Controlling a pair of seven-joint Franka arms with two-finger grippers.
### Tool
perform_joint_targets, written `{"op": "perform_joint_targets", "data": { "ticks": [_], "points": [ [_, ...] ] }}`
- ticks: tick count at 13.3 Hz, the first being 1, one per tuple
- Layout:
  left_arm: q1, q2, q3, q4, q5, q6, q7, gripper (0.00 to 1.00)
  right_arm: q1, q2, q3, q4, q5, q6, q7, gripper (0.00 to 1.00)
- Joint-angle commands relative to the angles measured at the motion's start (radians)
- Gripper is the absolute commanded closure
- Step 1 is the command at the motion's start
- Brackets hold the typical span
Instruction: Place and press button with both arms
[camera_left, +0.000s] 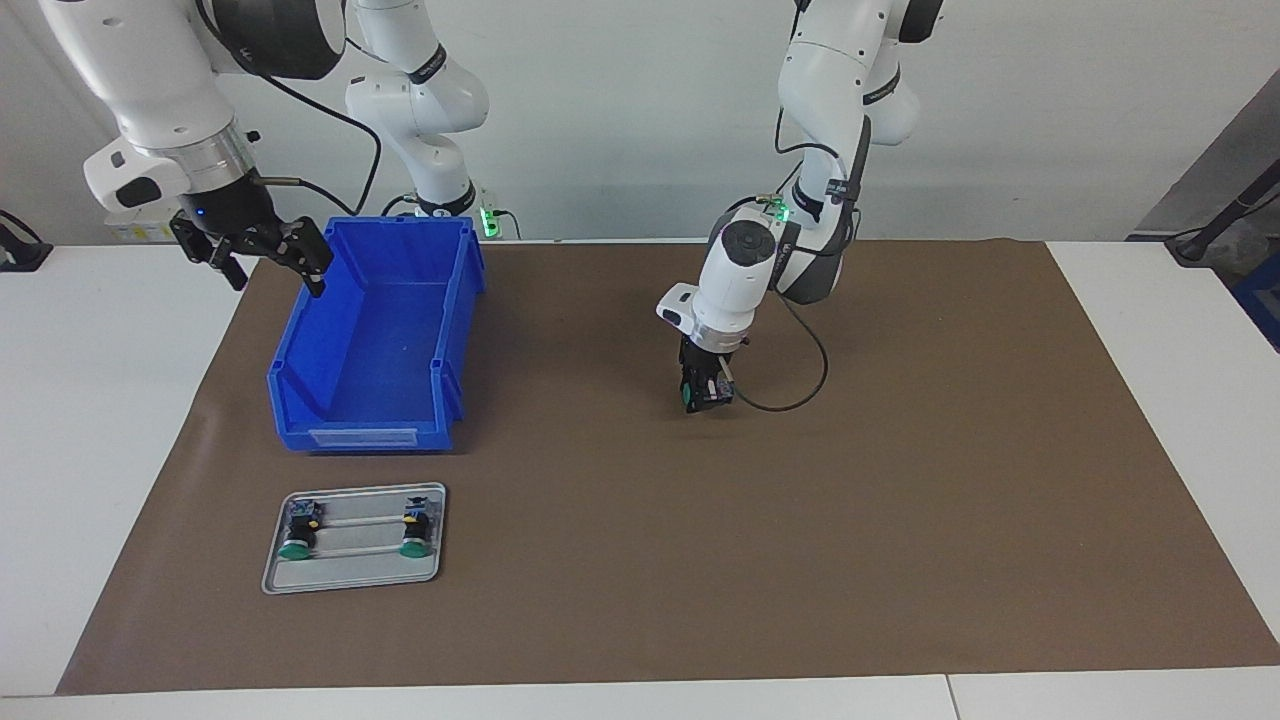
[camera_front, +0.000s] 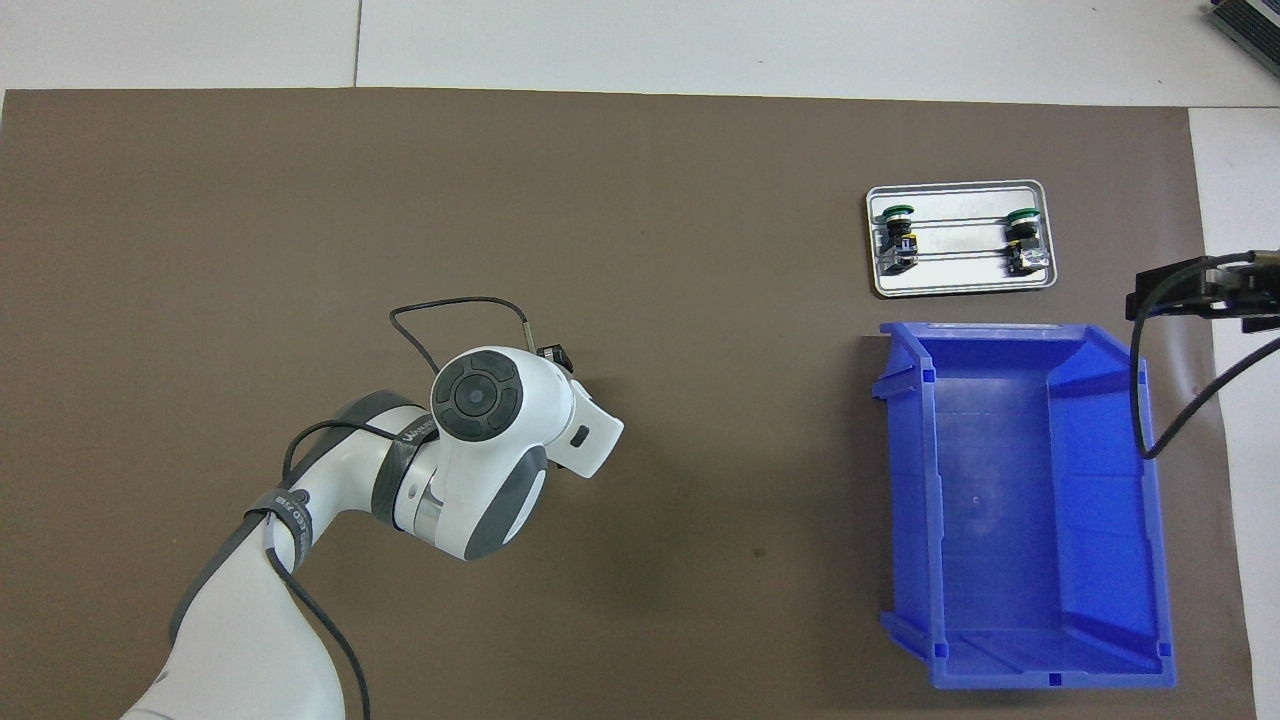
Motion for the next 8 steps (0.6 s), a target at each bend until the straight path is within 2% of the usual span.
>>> {"op": "perform_joint_targets", "data": {
  "ticks": [1, 5, 8],
  "points": [
    [-0.001, 0.01, 0.018, 0.002, -0.003, 0.004, -0.005, 1.0, -0.01, -0.008, 0.005, -0.01, -0.005, 0.006, -0.017, 0.0],
    [0.01, 0.01, 0.019, 0.024, -0.003, 0.004, -0.004, 1.0, -0.016, -0.006, 0.005, -0.007, 0.005, -0.005, 0.003, 0.0],
    [0.061, -0.003, 0.013, 0.064, -0.007, -0.008, 0.002, 1.0, -0.016, -0.008, 0.003, -0.007, 0.028, -0.026, 0.014, 0.0]
  ]
}}
